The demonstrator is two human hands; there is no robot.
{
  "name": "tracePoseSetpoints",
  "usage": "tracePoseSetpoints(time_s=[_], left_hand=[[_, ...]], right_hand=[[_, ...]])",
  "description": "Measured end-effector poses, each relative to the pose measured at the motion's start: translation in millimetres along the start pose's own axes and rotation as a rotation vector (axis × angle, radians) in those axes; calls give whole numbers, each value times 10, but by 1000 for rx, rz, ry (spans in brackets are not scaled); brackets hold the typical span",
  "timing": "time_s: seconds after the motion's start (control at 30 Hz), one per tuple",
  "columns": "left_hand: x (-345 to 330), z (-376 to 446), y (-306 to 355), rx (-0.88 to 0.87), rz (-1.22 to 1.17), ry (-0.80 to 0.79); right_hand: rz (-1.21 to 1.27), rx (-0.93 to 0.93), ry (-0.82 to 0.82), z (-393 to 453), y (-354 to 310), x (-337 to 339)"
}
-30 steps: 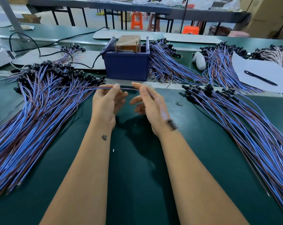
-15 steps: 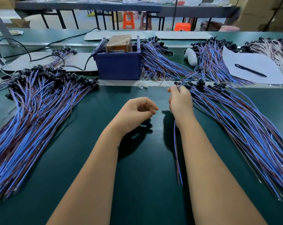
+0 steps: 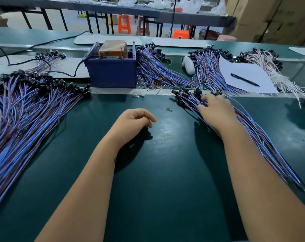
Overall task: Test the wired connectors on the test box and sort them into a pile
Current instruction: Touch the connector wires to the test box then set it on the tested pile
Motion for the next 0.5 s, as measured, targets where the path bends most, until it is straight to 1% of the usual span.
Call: tracePoseSetpoints(time_s=[0.03, 0.1, 0.13, 0.17, 0.27, 0.33, 0.43, 0.5], left_hand=[[1, 8, -6, 2, 5, 3], [9, 11, 1, -17, -13, 16], [19, 6, 10, -32, -38, 33], [40, -3, 19, -45, -73, 60], [154, -12, 19, -64, -198, 168], [233, 3, -20, -53, -329, 210], [334, 24, -121, 4, -584, 250], [370, 55, -180, 44, -611, 270]], right_hand=[[4, -8, 69, -21, -52, 22], [91, 24, 234, -54, -259, 72], [154, 61, 286, -64, -402, 63], [227, 108, 302, -73, -581, 17], [501, 235, 206, -136, -1231, -283], [664, 256, 163, -169, -1587, -450], [914, 185, 181, -147, -1887, -582], [1044, 117, 199, -139, -1970, -663]])
Point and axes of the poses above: each hand's wrist, its own z-axis towards the middle knuckle, its own x-axis out of the back of the hand, y = z × x, the point moved 7 cm from there along z, towards the middle knuckle, and after that the axes turned 13 degrees about x, right-handed, at the moved point
